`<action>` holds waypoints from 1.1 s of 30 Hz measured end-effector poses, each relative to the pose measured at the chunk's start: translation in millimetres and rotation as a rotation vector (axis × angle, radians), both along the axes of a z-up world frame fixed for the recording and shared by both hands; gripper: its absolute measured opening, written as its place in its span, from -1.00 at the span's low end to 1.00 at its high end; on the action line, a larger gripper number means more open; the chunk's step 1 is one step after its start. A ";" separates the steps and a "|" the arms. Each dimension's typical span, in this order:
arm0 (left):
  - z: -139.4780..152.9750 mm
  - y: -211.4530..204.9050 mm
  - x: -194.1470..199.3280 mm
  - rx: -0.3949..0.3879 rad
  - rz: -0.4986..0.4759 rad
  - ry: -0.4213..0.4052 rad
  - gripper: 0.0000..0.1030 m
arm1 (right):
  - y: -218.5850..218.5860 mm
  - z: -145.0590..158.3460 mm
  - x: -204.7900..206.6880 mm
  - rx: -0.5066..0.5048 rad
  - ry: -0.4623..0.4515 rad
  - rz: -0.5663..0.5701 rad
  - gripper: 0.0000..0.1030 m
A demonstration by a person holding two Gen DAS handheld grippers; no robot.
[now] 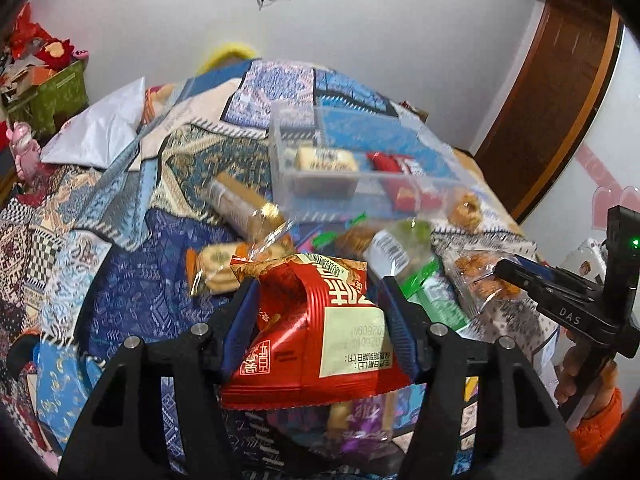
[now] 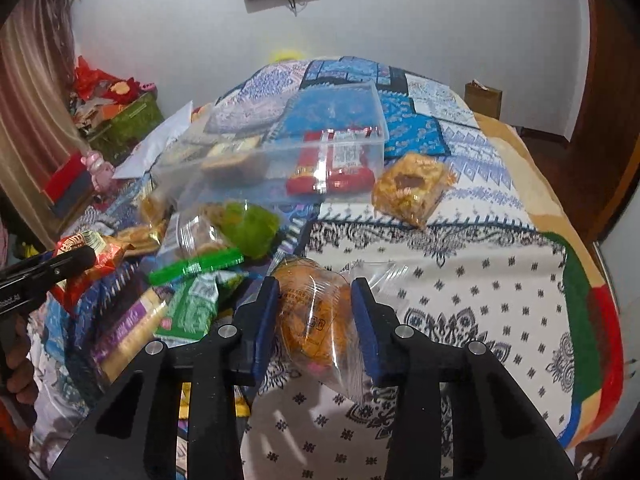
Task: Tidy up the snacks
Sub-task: 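Place the cookie bag in the box with the right tool while the left tool adds a red bag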
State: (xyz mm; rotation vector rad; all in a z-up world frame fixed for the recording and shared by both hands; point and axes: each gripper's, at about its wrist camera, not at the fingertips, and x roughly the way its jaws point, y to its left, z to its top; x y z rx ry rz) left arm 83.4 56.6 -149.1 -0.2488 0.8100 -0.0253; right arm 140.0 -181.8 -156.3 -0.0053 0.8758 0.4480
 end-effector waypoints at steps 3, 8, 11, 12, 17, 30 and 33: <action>8.9 -1.7 6.3 -0.003 -0.005 -0.022 0.12 | 0.5 12.1 4.1 0.004 -0.034 -0.004 -0.34; 22.1 1.0 26.8 -0.057 -0.025 -0.042 -0.46 | 2.1 36.6 14.7 0.028 -0.101 -0.011 -0.34; 24.6 1.8 38.0 -0.026 -0.007 -0.046 -0.46 | 5.3 48.3 23.2 0.046 -0.135 -0.012 -0.34; 23.8 3.0 39.6 -0.025 -0.005 -0.045 -0.45 | 6.5 51.3 25.6 0.052 -0.146 -0.014 -0.34; 9.1 11.2 38.6 0.011 0.045 0.001 0.22 | 14.9 58.5 37.4 0.061 -0.165 -0.001 -0.34; -65.0 31.0 26.0 -0.129 0.052 0.182 0.38 | 27.7 63.7 74.3 0.064 -0.185 -0.002 -0.34; -70.1 29.2 28.2 -0.151 0.060 0.192 0.41 | 31.0 62.9 80.4 0.059 -0.183 -0.001 -0.34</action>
